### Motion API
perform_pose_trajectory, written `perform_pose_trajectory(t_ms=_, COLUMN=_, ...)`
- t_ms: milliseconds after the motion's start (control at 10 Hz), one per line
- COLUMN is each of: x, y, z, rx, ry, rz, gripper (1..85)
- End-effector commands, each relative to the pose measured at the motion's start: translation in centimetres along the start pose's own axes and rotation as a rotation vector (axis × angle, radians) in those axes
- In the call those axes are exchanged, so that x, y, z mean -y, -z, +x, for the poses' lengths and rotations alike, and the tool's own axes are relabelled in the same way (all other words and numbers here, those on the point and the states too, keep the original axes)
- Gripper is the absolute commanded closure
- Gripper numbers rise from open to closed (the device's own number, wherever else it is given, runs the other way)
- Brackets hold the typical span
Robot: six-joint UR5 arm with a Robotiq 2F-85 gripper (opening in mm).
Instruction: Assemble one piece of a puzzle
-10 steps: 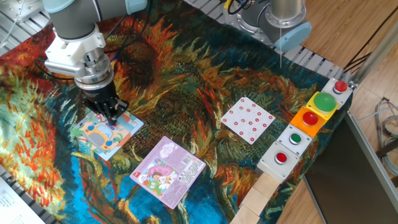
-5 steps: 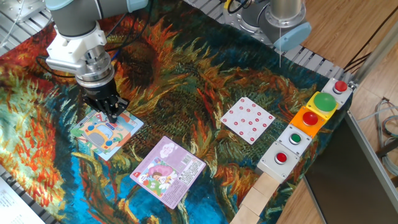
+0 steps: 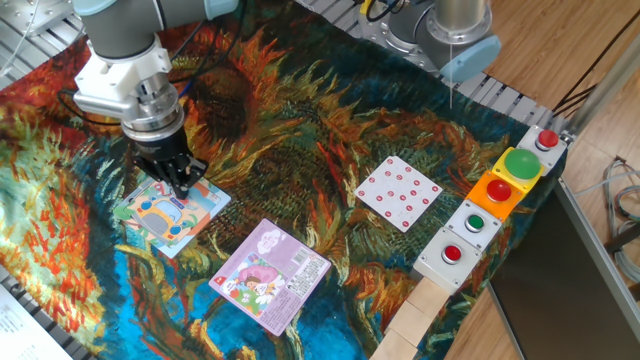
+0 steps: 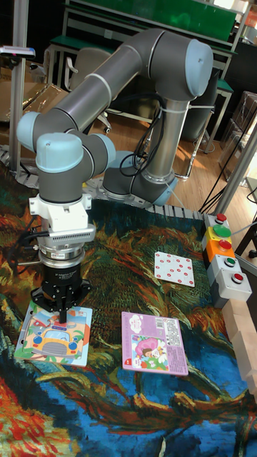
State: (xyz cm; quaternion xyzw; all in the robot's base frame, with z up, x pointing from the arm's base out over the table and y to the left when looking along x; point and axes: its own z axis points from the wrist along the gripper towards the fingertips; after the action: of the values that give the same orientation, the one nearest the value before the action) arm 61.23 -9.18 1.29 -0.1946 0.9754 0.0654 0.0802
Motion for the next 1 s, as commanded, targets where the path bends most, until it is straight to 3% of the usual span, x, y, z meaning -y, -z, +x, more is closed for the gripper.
perform_pose_trajectory(t_ms=0, x=-0.44, y=-0.05, z=-1.12, rx=0.016, ry=-0.010, rz=-0.019, gripper=84.3)
perform_pose_trajectory(t_ms=900, x=0.38, y=-0.24, z=-0.55, rx=0.018, ry=0.000, rz=-0.011, gripper=84.3)
